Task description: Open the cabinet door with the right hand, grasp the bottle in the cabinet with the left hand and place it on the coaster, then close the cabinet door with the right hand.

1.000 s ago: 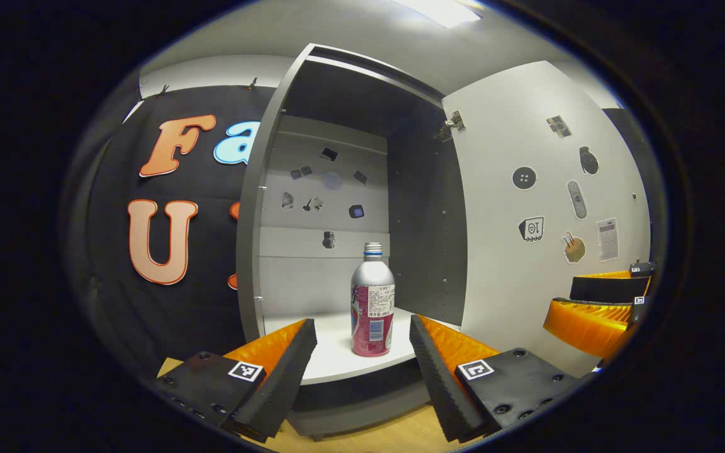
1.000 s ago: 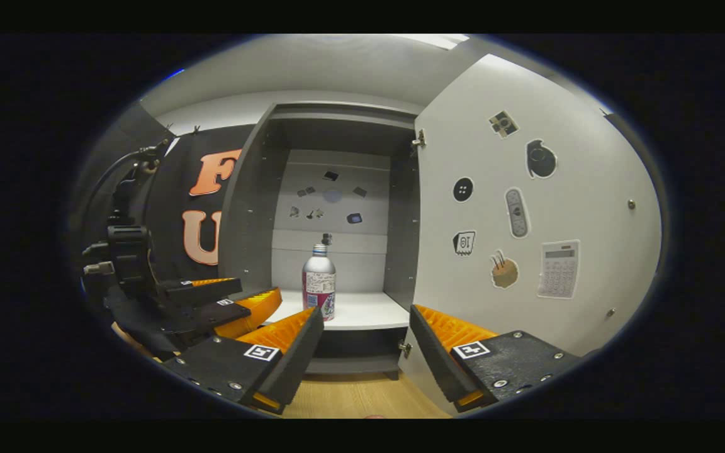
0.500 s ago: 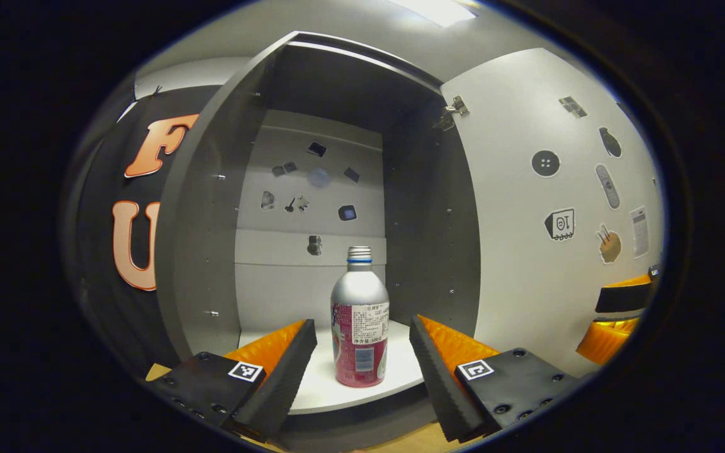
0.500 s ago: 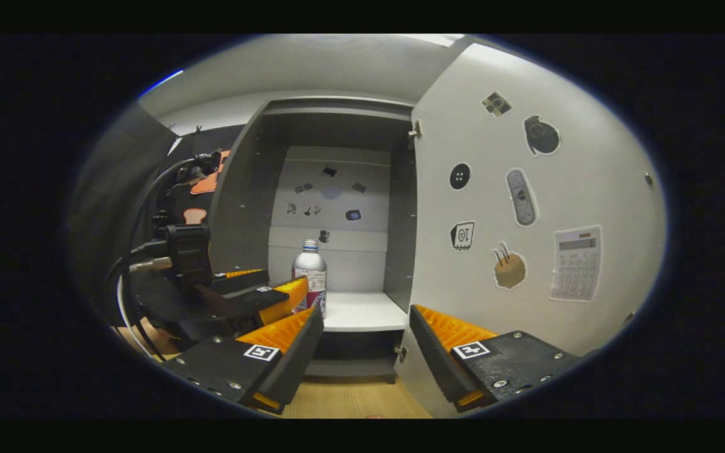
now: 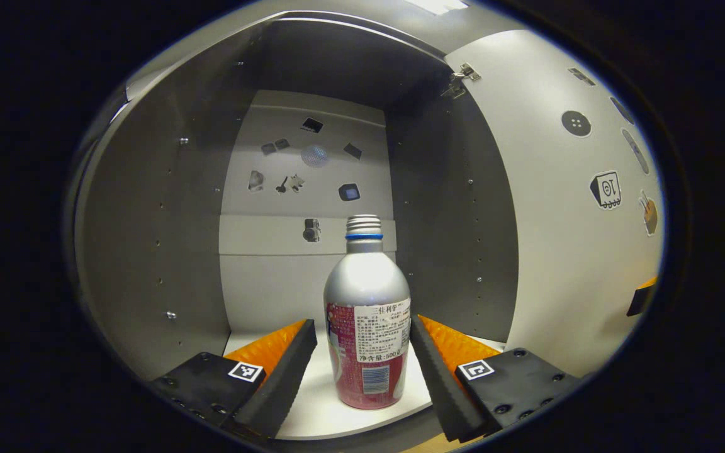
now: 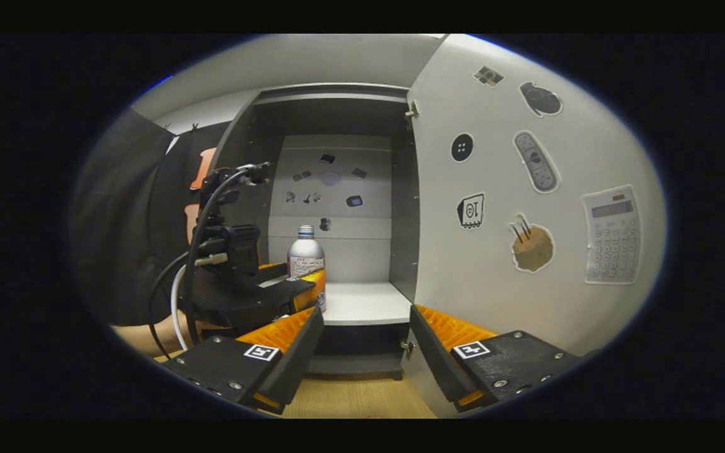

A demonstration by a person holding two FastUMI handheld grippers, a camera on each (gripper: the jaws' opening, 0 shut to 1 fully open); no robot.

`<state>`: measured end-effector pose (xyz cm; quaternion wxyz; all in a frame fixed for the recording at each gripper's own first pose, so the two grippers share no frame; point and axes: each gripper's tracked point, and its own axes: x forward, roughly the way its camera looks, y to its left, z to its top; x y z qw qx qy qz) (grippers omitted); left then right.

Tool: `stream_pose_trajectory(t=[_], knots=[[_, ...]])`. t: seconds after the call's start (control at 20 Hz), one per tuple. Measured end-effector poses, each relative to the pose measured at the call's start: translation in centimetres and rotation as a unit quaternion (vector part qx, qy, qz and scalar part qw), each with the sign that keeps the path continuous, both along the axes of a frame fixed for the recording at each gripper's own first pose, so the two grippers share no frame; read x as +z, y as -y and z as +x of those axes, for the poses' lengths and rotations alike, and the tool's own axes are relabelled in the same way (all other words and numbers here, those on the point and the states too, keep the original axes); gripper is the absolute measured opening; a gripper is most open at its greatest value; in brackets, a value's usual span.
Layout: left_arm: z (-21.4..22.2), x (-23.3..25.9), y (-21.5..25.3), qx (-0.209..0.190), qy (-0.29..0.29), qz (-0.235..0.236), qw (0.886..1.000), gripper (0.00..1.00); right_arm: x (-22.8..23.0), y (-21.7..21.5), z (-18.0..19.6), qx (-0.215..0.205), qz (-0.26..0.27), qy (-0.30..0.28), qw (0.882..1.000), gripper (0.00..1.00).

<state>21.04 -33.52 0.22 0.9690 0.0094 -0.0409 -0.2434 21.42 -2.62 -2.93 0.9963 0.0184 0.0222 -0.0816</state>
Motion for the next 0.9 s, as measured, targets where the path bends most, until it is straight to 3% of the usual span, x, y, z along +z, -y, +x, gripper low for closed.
stream_pose_trajectory(t=[0.2,0.25,0.55,0.9], knots=[[0.8,0.5,0.7,0.003,0.015,0.013,1.0,0.96,-0.2,-0.2,-0.1,0.009,-0.004,-0.002,1.0,0.86],[0.9,0.5,0.8,0.004,0.016,0.016,1.0,0.89,-0.3,-0.2,-0.2,0.011,-0.005,-0.003,1.0,0.86],[0.2,0.6,0.4,0.014,0.01,0.013,1.0,0.83,-0.1,-0.2,-1.1,0.015,-0.019,-0.001,1.0,0.86],[-4.8,1.9,-3.6,0.054,0.026,-0.008,0.998,0.82,0.5,-1.0,-3.6,0.05,-0.027,0.01,0.998,0.86]])
